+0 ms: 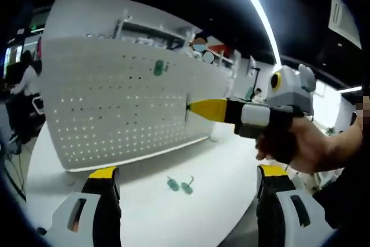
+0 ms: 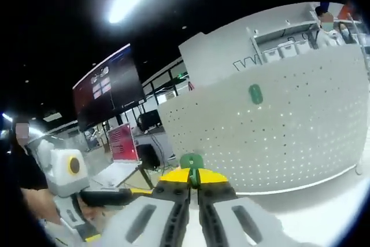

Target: Insert the hook assembly into the mounting plate slot until the hook locks in place.

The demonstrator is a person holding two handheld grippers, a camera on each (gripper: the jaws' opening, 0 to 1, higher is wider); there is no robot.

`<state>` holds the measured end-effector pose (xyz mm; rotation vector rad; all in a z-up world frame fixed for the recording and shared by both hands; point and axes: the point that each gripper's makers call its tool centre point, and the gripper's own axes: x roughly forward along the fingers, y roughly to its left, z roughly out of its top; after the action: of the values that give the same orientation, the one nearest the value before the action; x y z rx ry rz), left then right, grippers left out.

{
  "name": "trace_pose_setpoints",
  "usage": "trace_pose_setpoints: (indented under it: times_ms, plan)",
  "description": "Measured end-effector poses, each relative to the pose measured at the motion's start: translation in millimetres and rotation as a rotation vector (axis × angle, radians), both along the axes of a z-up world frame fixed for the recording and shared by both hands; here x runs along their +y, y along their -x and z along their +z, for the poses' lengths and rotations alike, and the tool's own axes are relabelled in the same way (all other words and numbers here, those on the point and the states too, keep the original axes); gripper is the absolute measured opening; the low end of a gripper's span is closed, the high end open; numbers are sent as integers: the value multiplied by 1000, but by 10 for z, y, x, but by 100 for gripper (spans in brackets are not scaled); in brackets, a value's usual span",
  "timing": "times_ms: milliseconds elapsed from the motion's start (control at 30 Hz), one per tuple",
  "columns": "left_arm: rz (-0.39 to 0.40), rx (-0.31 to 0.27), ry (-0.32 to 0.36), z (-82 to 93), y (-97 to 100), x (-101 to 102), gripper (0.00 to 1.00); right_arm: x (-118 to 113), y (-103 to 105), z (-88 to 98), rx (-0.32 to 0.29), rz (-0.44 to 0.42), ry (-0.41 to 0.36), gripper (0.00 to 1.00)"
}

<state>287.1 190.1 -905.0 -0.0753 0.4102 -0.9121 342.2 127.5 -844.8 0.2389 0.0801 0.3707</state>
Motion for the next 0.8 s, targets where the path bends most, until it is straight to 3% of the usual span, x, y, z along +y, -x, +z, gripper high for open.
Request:
trace_pose_setpoints:
  times_ms: [100,267,367,800]
  plan:
    - [9,-7,-6,-6,-19,33,100,-72,-81,101,-50,-42,7,0]
    - [31,-2,-36,-94,-75,83,100,-234,-279,162,-75,-108,5,0]
    - [34,-5,-39,-91,-83,97,100,-335,-396,213,-105,-144,45,0]
    - [87,-6,-22,-91,-184,221,96,-862,-915,279,-116,-268,33,0]
